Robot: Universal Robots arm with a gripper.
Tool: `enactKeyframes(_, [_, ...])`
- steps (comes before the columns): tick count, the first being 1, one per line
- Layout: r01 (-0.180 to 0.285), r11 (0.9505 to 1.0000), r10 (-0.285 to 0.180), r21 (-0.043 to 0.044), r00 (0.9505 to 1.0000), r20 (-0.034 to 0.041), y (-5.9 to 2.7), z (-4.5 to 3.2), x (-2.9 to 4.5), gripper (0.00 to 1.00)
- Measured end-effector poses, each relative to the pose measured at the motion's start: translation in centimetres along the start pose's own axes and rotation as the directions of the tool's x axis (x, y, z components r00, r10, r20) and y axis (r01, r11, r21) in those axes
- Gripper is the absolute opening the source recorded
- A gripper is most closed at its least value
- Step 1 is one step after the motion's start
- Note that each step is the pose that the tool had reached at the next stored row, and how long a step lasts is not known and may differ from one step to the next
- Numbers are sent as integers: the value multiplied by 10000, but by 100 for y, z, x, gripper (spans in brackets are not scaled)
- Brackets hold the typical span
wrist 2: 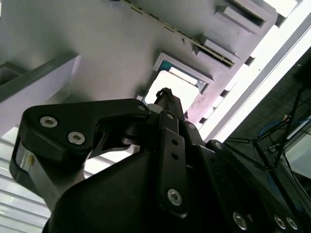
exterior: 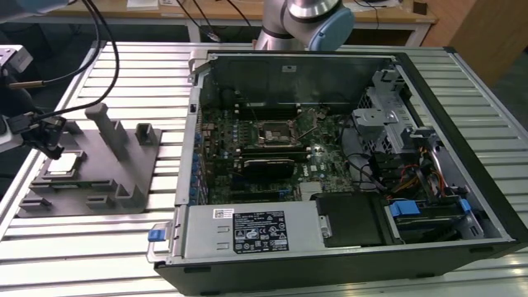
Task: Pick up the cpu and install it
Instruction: 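Pick up the cpu and move it towards the insertion slot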
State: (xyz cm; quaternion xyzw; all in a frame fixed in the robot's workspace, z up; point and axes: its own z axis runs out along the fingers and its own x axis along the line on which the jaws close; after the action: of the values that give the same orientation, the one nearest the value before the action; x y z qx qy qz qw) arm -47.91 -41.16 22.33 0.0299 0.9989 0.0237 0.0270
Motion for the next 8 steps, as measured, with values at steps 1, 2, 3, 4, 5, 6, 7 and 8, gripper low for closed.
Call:
enactKeyframes(1, [79, 10000, -79, -8, 10000, -3, -1, 14, 3, 11])
enactKeyframes(2, [173, 9998, -173, -15, 9999, -8, -3, 30, 8, 11])
enactKeyframes(3, [237, 9997, -237, -19, 9997, -13, -4, 43, 12, 11])
enactKeyframes(4, [274, 9996, -274, -21, 9996, -19, -5, 56, 15, 11])
enactKeyframes(5, [288, 9996, -289, -22, 9996, -25, -5, 69, 19, 11])
enactKeyframes(6, [293, 9996, -293, -22, 9996, -37, -6, 82, 21, 11])
enactKeyframes(7, [293, 9996, -293, -22, 9996, -48, -6, 94, 24, 11])
enactKeyframes(8, [293, 9996, -294, -20, 9996, -54, -7, 104, 31, 11])
